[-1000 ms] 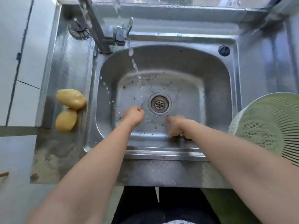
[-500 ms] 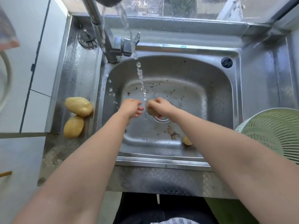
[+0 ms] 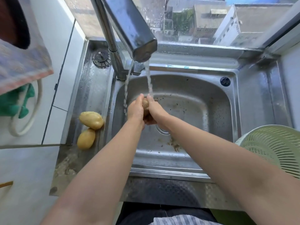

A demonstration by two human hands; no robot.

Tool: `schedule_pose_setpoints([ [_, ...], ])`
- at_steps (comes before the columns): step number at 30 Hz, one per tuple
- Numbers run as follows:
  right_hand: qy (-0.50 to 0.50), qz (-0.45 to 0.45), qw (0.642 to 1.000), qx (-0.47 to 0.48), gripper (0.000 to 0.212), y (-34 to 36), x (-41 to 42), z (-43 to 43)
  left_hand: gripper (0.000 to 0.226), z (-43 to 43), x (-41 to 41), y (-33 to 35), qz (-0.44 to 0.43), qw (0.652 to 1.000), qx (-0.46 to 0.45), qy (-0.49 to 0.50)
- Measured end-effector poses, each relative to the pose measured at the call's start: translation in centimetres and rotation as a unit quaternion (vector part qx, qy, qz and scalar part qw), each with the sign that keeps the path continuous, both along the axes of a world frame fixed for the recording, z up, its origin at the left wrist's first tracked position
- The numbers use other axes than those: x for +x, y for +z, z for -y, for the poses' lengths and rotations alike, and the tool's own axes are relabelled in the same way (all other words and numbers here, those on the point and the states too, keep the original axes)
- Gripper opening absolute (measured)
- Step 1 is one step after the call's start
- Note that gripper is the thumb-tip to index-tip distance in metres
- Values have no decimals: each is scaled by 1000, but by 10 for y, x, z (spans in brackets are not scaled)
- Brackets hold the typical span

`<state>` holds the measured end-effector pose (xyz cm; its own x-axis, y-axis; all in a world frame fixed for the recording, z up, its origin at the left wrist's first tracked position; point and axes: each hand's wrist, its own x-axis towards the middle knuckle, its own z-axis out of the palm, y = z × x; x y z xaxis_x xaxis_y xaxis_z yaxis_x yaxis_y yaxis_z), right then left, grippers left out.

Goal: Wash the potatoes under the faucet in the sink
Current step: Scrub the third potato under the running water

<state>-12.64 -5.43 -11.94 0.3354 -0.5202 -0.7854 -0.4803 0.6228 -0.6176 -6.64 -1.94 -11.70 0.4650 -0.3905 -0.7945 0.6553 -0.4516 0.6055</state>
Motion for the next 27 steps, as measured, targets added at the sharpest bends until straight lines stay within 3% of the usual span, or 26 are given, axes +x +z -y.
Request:
schedule_pose_setpoints([
  [4, 3, 44, 998, -54, 82, 6, 2, -13, 45, 6, -2, 11, -23, 993, -20, 112],
  [7, -9, 15, 996, -83, 62, 15, -1, -4, 30, -4, -4, 15, 68, 996, -61, -3],
  [9, -30, -21, 997, -67, 59, 22, -6, 4, 6, -13, -8, 16, 88, 984, -141, -60],
  [10, -31, -29, 997, -59, 61, 24, -9, 6, 6, -15, -8, 15, 94, 982, -151, -66],
  [13, -1, -12, 996, -86, 73, 20, -14, -2, 24, -9, -10, 18, 104, 991, -80, -8],
  [17, 31, 90, 986, -138, 68, 15, -11, -17, 42, -4, -12, 41, 47, 993, -37, 99],
  [20, 44, 88, 983, -155, 53, 23, -15, -18, 40, -14, -11, 47, 24, 995, -90, 24],
  [23, 22, 34, 983, -178, 66, 29, -17, -8, 13, -28, -12, 44, 32, 981, -181, -63],
  [27, -7, 20, 991, -131, 71, 31, -21, -8, 11, -33, -14, 41, 50, 983, -175, -37],
])
